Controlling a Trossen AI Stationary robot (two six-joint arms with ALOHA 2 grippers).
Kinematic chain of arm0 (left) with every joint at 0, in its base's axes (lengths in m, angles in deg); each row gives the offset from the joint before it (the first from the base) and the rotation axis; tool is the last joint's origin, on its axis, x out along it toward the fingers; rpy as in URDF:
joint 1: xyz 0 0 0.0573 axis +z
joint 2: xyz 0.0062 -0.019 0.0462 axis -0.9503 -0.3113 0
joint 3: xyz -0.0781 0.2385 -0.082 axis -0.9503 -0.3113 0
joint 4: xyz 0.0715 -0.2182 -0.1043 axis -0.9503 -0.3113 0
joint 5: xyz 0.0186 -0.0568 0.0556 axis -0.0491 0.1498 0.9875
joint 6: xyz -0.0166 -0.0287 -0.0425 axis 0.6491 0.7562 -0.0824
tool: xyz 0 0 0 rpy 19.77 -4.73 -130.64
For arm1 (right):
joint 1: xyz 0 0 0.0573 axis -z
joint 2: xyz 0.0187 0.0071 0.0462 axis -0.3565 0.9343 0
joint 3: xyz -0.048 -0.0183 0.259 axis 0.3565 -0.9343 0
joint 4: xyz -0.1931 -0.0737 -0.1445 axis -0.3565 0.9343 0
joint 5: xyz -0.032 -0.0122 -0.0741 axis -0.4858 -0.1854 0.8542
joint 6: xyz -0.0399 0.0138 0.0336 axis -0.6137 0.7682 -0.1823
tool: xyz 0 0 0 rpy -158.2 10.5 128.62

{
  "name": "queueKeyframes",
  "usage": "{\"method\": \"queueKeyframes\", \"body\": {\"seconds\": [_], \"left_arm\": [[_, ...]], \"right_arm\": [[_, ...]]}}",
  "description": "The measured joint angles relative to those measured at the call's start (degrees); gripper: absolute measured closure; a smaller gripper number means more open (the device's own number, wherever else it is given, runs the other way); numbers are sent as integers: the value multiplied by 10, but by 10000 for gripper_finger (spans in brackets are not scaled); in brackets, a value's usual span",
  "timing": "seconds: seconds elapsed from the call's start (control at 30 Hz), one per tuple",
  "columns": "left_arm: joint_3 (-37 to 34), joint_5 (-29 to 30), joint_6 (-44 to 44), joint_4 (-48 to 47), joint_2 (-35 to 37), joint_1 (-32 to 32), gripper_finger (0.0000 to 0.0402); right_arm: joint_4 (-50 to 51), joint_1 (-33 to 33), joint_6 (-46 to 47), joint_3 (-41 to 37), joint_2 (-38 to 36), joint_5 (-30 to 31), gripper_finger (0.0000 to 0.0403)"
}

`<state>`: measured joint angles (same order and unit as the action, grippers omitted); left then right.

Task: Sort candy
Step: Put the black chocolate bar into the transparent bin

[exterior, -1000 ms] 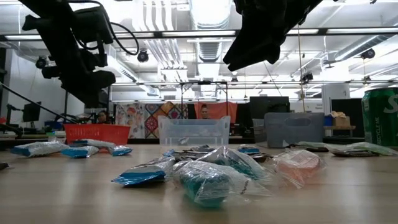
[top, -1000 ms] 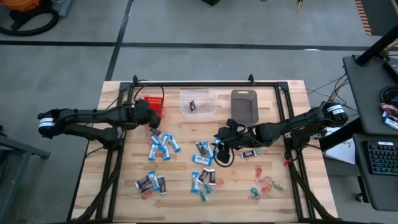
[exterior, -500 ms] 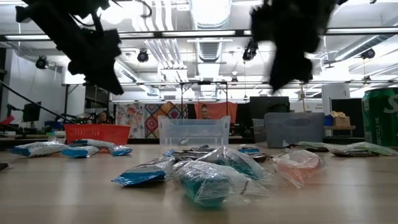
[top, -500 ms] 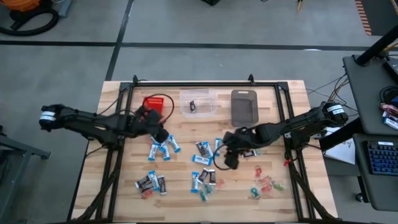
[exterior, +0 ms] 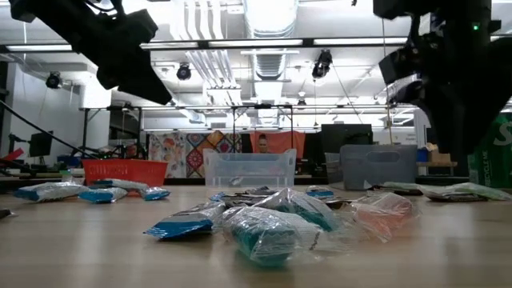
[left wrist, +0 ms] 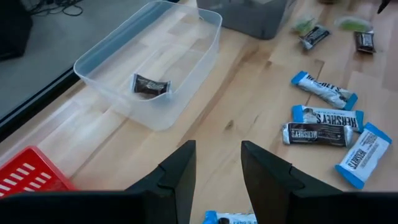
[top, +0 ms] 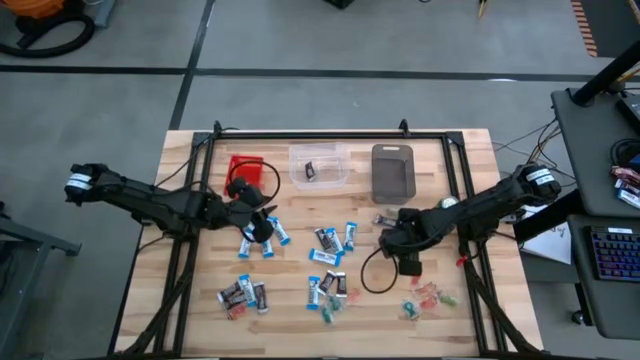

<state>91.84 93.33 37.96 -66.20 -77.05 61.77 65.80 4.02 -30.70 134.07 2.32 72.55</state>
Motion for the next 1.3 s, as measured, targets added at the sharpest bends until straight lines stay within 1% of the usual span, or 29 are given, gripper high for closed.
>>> {"method": "queueKeyframes", "body": {"seconds": [0.27, 0.63, 0.8, 0.9, 0.97, 1.07, 1.3], "left_arm": [[0, 0, 0, 0, 0, 0, 290], [0, 1, 0, 3, 0, 0, 290], [0, 1, 0, 9, 0, 0, 290], [0, 1, 0, 10, 0, 0, 290], [0, 1, 0, 10, 0, 0, 290], [0, 1, 0, 10, 0, 0, 290], [0, 1, 0, 16, 0, 0, 290]], "right_arm": [[-103, 0, -27, -60, 0, 4, 232], [-179, 0, -9, -124, 0, 30, 232], [-231, 2, -9, -154, 0, 30, 232], [-243, 2, -9, -159, 3, 31, 235], [-247, 2, -9, -158, 4, 34, 243], [-251, 2, -9, -157, 5, 34, 266], [-266, 2, -9, -156, 5, 31, 351]]}}
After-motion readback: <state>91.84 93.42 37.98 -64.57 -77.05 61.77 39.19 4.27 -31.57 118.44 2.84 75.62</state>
